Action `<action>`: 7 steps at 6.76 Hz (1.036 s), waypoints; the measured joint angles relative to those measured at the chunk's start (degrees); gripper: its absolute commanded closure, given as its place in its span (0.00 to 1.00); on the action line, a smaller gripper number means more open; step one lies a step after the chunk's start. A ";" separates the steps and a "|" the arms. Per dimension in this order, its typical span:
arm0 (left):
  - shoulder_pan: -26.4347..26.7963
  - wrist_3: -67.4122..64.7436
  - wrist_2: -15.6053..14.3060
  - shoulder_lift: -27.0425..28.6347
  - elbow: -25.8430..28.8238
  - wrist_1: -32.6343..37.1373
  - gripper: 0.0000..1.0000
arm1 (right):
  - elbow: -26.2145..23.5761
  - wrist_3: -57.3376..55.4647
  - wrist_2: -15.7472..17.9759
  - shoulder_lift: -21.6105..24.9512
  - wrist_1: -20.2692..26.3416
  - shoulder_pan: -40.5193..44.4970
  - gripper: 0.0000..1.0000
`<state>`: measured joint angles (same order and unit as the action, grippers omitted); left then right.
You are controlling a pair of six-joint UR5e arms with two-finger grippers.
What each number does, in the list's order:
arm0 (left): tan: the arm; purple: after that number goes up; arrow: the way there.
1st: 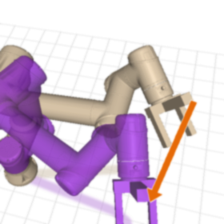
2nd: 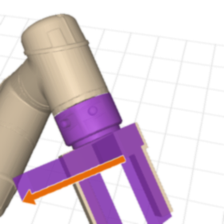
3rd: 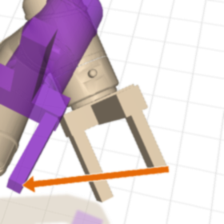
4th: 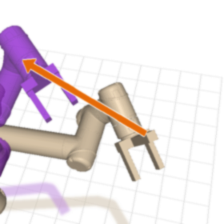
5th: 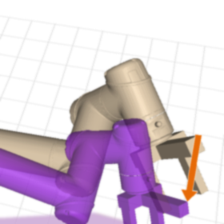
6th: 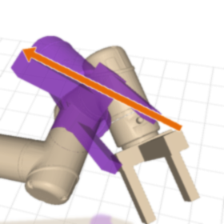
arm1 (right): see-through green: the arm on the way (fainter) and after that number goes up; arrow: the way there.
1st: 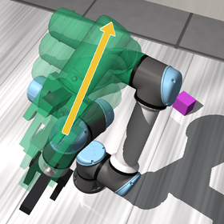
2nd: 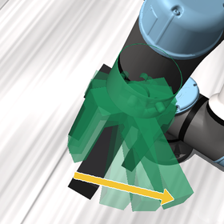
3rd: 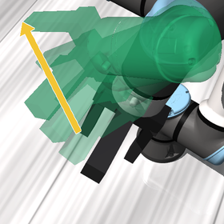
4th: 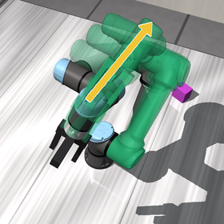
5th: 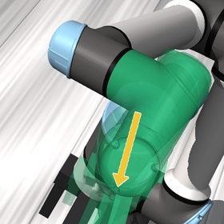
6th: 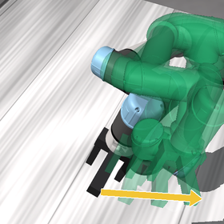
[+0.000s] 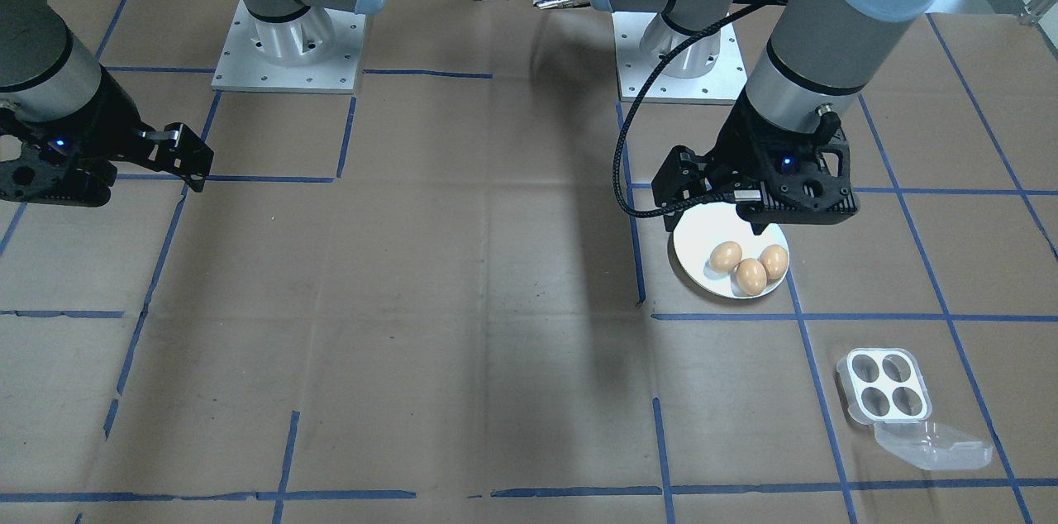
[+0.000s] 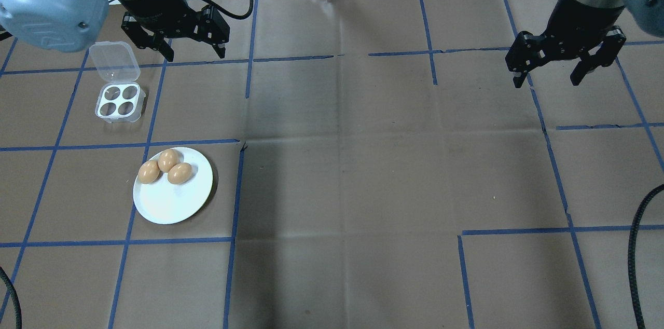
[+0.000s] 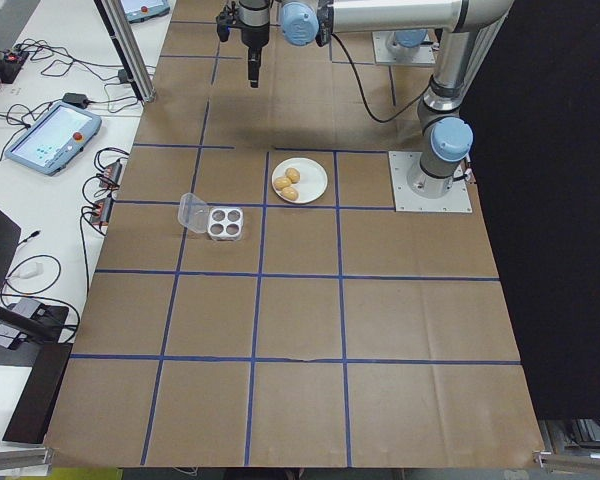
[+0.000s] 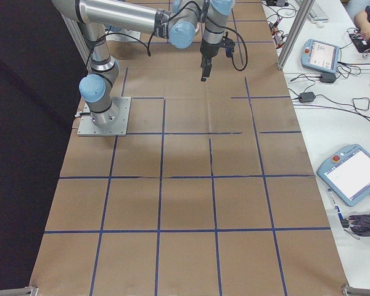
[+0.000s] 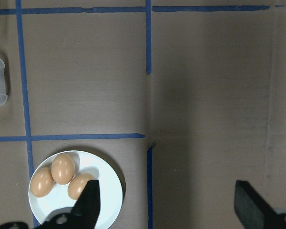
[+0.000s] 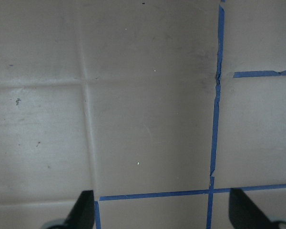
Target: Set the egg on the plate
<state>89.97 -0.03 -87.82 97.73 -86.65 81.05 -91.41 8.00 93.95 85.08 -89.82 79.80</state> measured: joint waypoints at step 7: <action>0.15 -0.91 -0.19 -1.37 -0.87 -2.63 0.00 | 0.00 0.00 0.00 0.00 0.00 0.00 0.00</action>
<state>90.12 -0.95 -88.02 96.37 -87.51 78.42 -91.40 8.00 93.96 85.08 -89.82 79.80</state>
